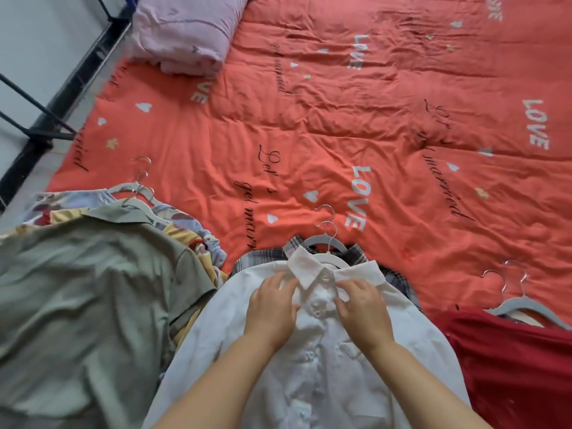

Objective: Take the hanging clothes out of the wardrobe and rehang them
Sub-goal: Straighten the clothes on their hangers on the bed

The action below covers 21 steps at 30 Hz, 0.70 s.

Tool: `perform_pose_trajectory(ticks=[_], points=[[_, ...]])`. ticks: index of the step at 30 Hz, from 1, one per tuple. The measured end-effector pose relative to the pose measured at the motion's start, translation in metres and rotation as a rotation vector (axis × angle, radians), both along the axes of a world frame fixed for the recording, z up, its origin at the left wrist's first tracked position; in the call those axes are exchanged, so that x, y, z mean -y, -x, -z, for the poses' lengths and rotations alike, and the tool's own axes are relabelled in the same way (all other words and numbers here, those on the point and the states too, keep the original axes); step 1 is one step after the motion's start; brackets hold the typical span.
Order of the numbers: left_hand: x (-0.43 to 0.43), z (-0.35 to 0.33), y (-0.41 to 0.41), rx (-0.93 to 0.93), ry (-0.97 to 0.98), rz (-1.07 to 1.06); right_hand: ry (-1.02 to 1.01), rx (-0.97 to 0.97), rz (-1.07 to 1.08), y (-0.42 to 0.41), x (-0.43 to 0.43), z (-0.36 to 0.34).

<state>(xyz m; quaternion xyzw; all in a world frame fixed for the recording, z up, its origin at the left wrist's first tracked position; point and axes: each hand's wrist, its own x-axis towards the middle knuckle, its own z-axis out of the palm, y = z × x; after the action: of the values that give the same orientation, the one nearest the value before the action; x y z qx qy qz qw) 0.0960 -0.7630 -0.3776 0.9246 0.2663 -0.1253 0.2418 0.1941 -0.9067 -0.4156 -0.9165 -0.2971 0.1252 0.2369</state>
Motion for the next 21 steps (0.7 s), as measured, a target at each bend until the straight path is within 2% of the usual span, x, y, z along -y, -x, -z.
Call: perform_pose_trajectory(ticks=[7, 10, 13, 21], points=[[-0.046, -0.052, 0.058, 0.053, -0.071, -0.088, -0.072, 0.042, -0.090, 0.042, -0.057, -0.046], [-0.080, -0.066, 0.093, 0.095, -0.089, -0.148, -0.081, 0.131, -0.140, 0.069, -0.092, -0.060], [-0.121, -0.075, 0.127, 0.131, -0.104, -0.211, -0.096, 0.082, -0.187, 0.096, -0.133, -0.071], [-0.239, -0.058, 0.209, 0.156, -0.066, -0.218, -0.091, 0.128, -0.282, 0.152, -0.265, -0.058]])
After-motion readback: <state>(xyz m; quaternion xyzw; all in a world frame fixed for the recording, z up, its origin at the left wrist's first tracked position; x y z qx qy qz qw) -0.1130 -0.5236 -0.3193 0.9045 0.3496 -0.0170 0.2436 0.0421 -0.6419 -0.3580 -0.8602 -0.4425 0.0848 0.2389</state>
